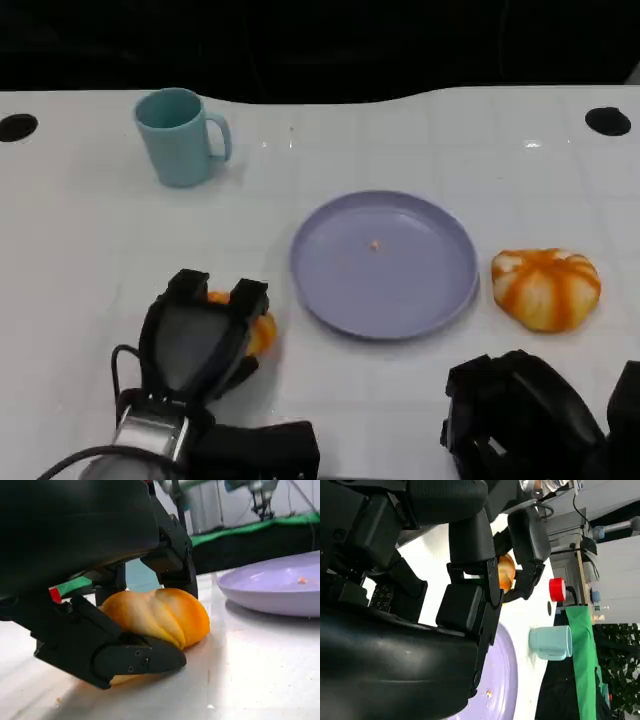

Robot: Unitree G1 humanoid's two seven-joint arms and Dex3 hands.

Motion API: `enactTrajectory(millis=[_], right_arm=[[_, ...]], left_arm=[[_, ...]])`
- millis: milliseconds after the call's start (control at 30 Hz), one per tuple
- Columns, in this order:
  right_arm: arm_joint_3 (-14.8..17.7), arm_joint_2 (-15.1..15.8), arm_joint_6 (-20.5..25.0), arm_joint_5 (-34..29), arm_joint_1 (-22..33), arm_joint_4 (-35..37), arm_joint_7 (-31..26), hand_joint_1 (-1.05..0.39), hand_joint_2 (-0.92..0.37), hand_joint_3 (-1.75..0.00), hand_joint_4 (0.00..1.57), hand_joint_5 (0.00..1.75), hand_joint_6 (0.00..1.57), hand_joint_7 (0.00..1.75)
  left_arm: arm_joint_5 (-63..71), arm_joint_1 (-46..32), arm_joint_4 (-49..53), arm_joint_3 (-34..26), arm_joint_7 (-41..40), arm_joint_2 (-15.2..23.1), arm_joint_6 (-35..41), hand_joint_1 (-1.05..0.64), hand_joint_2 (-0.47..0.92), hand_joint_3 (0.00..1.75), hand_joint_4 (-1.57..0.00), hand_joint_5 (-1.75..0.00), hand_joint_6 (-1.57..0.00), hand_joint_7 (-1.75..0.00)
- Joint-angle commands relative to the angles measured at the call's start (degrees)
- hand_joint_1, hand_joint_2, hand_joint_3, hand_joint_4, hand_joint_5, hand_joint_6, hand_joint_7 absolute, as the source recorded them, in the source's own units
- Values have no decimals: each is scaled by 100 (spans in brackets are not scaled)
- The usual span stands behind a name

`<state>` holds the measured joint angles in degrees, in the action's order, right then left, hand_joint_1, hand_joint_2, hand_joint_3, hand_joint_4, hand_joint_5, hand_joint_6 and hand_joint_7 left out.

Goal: Grasp the bread from the table and place it into the plate.

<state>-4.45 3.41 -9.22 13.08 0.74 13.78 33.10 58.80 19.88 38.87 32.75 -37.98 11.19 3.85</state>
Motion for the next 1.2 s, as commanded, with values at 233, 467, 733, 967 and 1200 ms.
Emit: enactTrajectory(millis=[233,467,733,967,1200], right_arm=[[53,64,23,52,50,-17,20,-105,-3,-135,154,129,157,97],[50,35,11,65,59,-7,21,-105,-4,-135,155,129,157,99],[22,30,27,-11,43,-40,-67,-105,-3,-135,155,129,157,99],[18,-5,-108,35,-12,111,19,-105,-3,-136,155,129,157,99],[13,-63,149,117,74,-54,-14,-105,-5,-132,153,130,157,98]], left_arm=[[-167,-12,294,22,-806,75,-205,-20,40,147,-91,-175,-67,-175],[-261,-131,-267,-80,-754,229,-272,-20,39,148,-92,-175,-68,-175],[-357,-258,-1205,-299,-338,493,-244,-18,36,151,-95,-175,-70,-175],[-371,-142,-1530,-494,-170,665,-393,-22,41,133,-95,-175,-68,-175],[-363,156,-1854,-649,154,838,-673,-25,46,114,-96,-175,-67,-175]])
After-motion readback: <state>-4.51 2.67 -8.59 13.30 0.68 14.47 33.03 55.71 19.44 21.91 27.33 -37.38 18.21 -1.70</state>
